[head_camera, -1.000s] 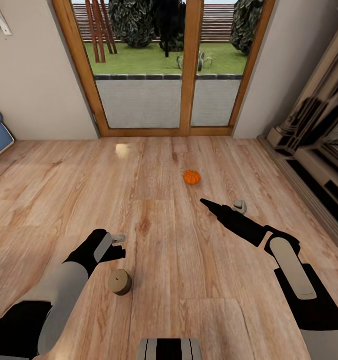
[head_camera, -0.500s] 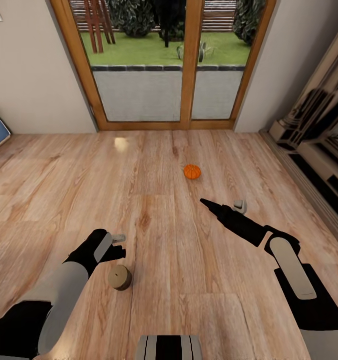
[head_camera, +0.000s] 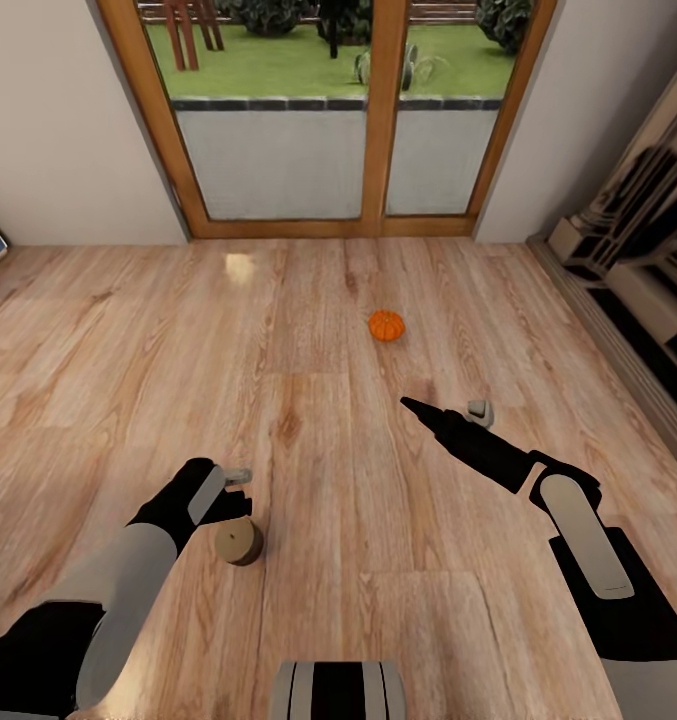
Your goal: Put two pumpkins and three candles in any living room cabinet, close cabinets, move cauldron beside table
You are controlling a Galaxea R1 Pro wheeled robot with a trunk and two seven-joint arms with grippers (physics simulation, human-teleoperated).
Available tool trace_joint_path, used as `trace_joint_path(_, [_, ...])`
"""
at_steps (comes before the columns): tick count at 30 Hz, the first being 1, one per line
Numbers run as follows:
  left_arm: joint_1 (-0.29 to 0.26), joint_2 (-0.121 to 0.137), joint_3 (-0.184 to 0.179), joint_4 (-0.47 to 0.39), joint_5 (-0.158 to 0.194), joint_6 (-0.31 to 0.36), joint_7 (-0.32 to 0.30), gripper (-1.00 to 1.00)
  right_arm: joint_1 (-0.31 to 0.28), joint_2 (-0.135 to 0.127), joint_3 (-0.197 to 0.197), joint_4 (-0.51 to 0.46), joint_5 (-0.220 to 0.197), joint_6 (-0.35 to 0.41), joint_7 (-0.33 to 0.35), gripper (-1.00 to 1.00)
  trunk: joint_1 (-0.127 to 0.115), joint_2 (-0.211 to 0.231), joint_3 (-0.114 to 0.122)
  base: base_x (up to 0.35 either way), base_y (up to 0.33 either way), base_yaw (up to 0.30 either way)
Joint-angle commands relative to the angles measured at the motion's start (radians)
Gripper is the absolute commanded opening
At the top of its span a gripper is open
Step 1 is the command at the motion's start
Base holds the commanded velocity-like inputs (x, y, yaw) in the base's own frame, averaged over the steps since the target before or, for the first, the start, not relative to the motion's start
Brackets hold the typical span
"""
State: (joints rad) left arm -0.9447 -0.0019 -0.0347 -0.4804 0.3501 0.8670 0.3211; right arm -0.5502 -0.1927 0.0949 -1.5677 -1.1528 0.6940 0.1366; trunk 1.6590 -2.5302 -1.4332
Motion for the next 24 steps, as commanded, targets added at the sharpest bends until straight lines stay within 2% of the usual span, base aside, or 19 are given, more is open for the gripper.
trace_joint_path(1, [-0.001, 0.000, -0.004, -0.001, 0.010, 0.003, 0.009, 1.00, -0.001, -0.001, 0.000, 0.000, 0.001, 0.002, 0.003, 1.00, 0.000, -0.001, -0.005, 0.000, 0.000, 0.000])
trace_joint_path(5, [0.000, 0.000, -0.004, -0.001, 0.012, 0.003, 0.009, 1.00, -0.001, -0.001, 0.000, 0.000, 0.002, 0.002, 0.003, 1.00, 0.002, -0.001, -0.020, 0.000, 0.000, 0.000])
trace_joint_path(11, [0.000, -0.001, -0.005, -0.002, 0.012, -0.003, 0.006, 1.00, -0.001, -0.001, 0.000, 0.000, 0.002, 0.001, 0.003, 1.00, 0.002, -0.001, -0.020, 0.000, 0.000, 0.000])
trace_joint_path(17, [0.000, -0.001, -0.005, -0.001, 0.012, -0.125, 0.003, 1.00, -0.001, -0.001, 0.000, 0.000, 0.002, -0.001, 0.003, 1.00, 0.002, -0.001, -0.020, 0.000, 0.000, 0.000])
trace_joint_path(24, [0.000, -0.001, -0.005, -0.001, 0.012, -0.139, 0.002, 1.00, -0.001, -0.001, 0.000, 0.000, 0.002, -0.002, 0.003, 1.00, 0.002, -0.001, -0.020, 0.000, 0.000, 0.000])
